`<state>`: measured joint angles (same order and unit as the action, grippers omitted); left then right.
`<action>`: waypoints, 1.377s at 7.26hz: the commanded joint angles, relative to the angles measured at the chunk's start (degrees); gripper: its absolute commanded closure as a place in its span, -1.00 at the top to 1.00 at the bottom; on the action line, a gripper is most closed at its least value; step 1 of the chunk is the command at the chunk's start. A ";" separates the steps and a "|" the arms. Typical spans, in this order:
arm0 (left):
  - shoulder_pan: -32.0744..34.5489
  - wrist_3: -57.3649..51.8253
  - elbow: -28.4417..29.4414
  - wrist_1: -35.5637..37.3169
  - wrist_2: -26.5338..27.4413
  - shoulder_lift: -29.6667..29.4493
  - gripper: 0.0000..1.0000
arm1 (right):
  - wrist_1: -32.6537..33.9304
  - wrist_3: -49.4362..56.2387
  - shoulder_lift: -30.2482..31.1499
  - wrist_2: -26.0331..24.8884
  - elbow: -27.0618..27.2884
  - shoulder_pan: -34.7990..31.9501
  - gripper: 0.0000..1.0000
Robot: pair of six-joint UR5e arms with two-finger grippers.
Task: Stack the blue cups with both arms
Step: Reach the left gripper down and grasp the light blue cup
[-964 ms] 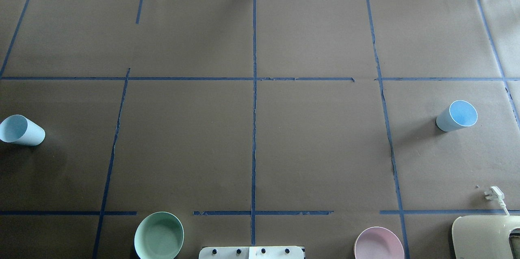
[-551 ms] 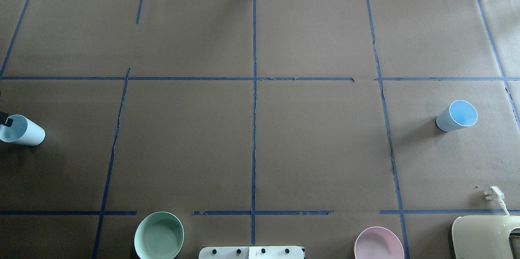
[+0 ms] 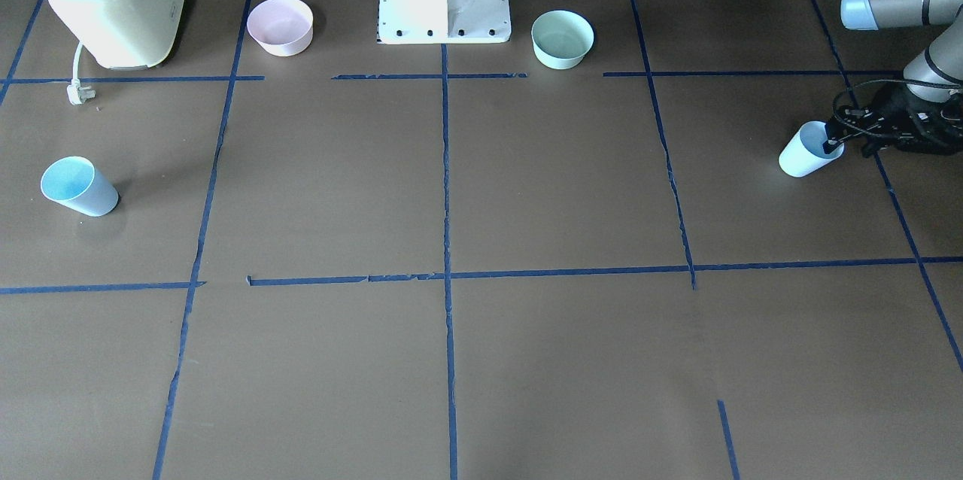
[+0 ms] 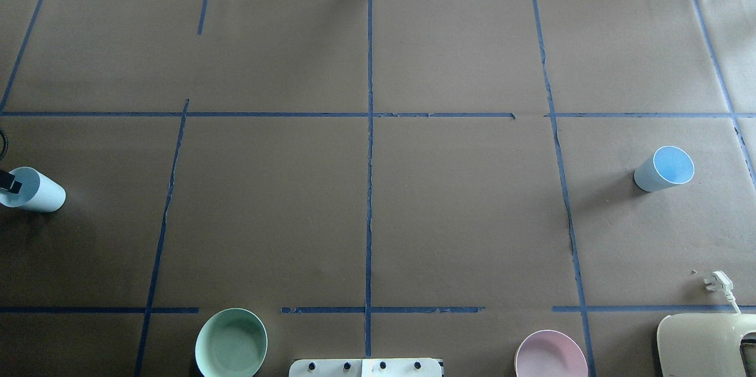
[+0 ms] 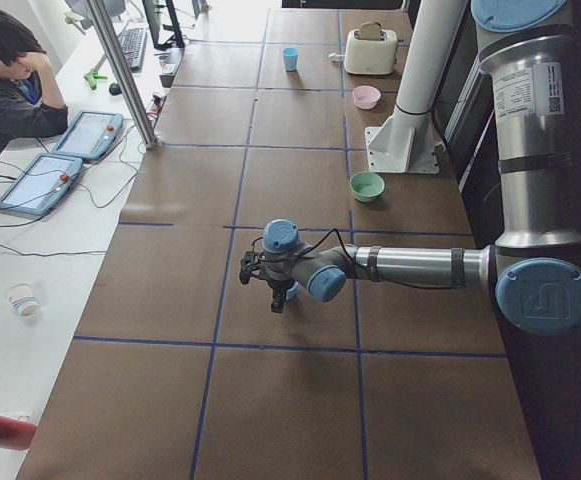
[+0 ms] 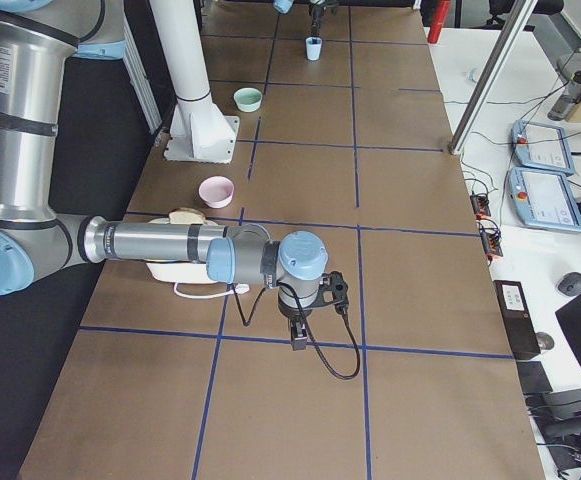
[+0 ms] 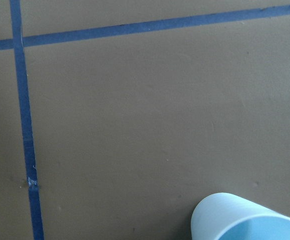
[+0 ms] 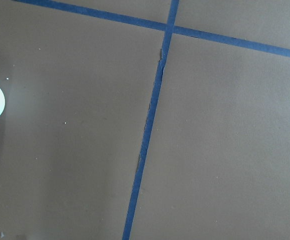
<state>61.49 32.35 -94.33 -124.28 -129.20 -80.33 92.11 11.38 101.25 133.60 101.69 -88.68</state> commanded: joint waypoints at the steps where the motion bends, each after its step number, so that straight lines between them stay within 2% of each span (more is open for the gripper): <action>1: -0.15 0.17 0.03 -0.43 -3.58 0.00 -0.63 | 0.00 0.04 0.00 0.00 0.00 0.00 1.00; 2: -0.15 0.17 0.03 -0.61 -3.68 0.00 -0.85 | 0.00 0.04 0.00 0.00 -0.09 0.00 1.00; 3: -0.15 0.17 -0.32 -0.61 -4.64 -0.17 -0.92 | 0.00 0.04 0.00 0.00 -0.09 0.00 1.00; 4: -0.06 0.43 -1.02 -0.18 -8.74 -0.61 -1.00 | 0.00 0.04 0.00 0.00 -0.09 0.00 1.00; 5: -0.06 2.52 -3.20 0.18 -11.22 -1.14 -1.00 | 0.00 0.04 0.00 0.00 -0.09 0.00 1.00; 6: -0.06 6.19 -4.44 1.05 -11.24 -3.32 -1.00 | 0.00 0.04 0.00 0.00 -0.09 0.00 1.00; 8: -0.06 11.74 -4.54 7.25 -11.24 -12.60 -1.00 | 0.00 -0.04 0.00 0.00 -0.09 0.00 1.00; 10: -4.86 21.64 -4.55 11.94 -10.81 -22.10 -1.00 | 0.00 -0.04 0.00 0.00 -0.09 0.00 1.00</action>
<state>59.79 47.50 -98.88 -115.18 -140.27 -96.38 92.11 11.34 101.25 133.59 101.60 -88.65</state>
